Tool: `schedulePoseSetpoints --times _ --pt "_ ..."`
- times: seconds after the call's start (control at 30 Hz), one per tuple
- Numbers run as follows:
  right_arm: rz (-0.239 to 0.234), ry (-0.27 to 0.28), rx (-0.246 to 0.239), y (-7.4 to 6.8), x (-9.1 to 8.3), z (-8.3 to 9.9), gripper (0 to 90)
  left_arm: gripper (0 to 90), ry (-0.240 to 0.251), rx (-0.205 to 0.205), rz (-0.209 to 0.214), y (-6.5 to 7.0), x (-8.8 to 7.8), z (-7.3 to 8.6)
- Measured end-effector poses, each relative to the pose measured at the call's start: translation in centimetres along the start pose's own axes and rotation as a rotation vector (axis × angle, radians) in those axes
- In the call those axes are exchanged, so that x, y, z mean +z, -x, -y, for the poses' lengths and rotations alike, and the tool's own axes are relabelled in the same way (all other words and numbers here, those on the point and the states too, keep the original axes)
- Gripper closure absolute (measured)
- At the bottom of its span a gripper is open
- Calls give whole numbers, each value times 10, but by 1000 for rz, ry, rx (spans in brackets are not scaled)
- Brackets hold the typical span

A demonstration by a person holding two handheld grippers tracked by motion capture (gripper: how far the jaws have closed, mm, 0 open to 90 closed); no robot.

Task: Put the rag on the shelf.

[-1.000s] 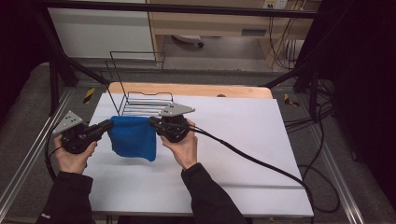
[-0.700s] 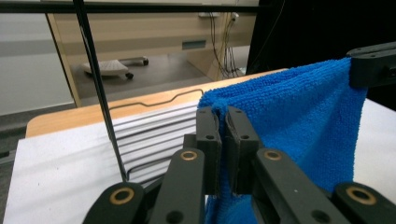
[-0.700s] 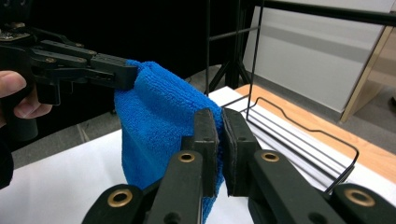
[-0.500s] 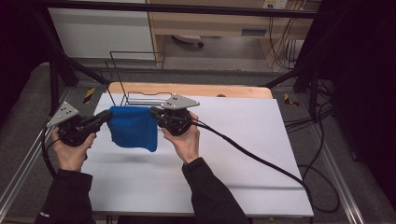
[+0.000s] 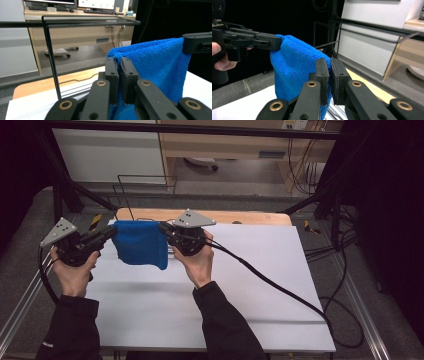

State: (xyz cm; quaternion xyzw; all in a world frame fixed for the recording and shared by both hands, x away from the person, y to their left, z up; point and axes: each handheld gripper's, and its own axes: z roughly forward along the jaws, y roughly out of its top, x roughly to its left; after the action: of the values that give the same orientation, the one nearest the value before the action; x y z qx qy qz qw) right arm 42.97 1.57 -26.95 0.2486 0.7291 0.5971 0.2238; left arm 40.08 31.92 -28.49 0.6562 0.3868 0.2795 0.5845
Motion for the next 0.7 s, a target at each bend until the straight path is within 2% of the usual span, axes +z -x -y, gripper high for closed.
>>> schedulePoseSetpoints --times 0.13,0.37,0.7 --pt "10 15 5 3 0 -5 856 850 14 3 1 -1 1 -7" --pt "25 39 -21 4 2 -19 856 852 47 1 -6 -4 3 -18" --pt "47 81 -30 7 6 -33 856 853 99 1 -12 -8 6 -33"
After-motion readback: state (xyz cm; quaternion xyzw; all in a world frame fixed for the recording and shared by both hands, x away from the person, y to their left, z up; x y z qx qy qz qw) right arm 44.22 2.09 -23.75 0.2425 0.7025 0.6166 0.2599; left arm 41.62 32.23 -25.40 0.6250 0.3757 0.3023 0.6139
